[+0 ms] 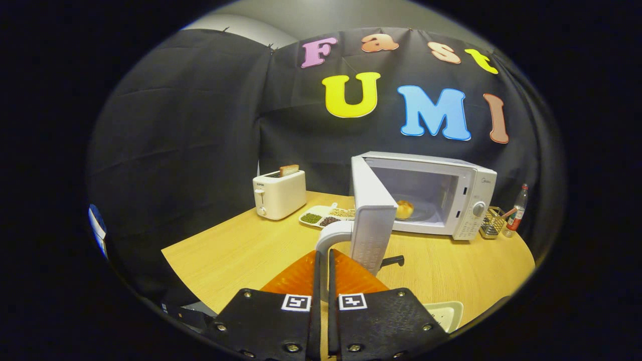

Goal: Open the microwave, put the food inside, and close the microwave door.

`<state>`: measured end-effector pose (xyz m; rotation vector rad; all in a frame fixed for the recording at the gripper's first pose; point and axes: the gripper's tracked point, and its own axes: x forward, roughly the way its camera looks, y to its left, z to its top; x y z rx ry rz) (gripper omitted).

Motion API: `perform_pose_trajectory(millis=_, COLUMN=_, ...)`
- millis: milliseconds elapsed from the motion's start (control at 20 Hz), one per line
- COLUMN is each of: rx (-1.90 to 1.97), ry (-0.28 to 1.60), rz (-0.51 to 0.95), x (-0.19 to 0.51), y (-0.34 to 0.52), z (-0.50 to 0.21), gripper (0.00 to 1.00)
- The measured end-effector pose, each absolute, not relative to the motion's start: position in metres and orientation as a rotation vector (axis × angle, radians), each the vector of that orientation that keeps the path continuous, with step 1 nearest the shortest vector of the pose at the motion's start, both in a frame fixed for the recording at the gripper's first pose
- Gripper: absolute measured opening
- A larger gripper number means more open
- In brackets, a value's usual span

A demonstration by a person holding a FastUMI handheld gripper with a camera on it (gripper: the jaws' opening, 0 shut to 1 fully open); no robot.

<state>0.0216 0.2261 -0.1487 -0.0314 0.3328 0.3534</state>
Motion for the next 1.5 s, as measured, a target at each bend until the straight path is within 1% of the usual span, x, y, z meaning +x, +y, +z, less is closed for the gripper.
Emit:
perform_pose_trajectory(millis=400, rx=-0.026, ry=0.354, rz=0.19, x=0.025, y=0.188, z=-0.148, gripper=0.07)
perform_pose_trajectory(millis=650, rx=0.007, ry=0.379, rz=0.014, x=0.037, y=0.139, z=-0.149, gripper=0.06)
perform_pose_trajectory(millis=950, rx=0.041, ry=0.387, rz=-0.137, x=0.067, y=0.078, z=-0.148, gripper=0.05)
perform_pose_trajectory(millis=1050, rx=0.054, ry=0.379, rz=-0.169, x=0.08, y=0.065, z=-0.144, gripper=0.04)
perform_pose_trajectory(millis=1100, rx=0.052, ry=0.374, rz=-0.187, x=0.086, y=0.056, z=-0.142, gripper=0.01)
perform_pose_trajectory(millis=1500, rx=0.041, ry=0.358, rz=-0.28, x=0.134, y=0.009, z=-0.137, gripper=0.01)
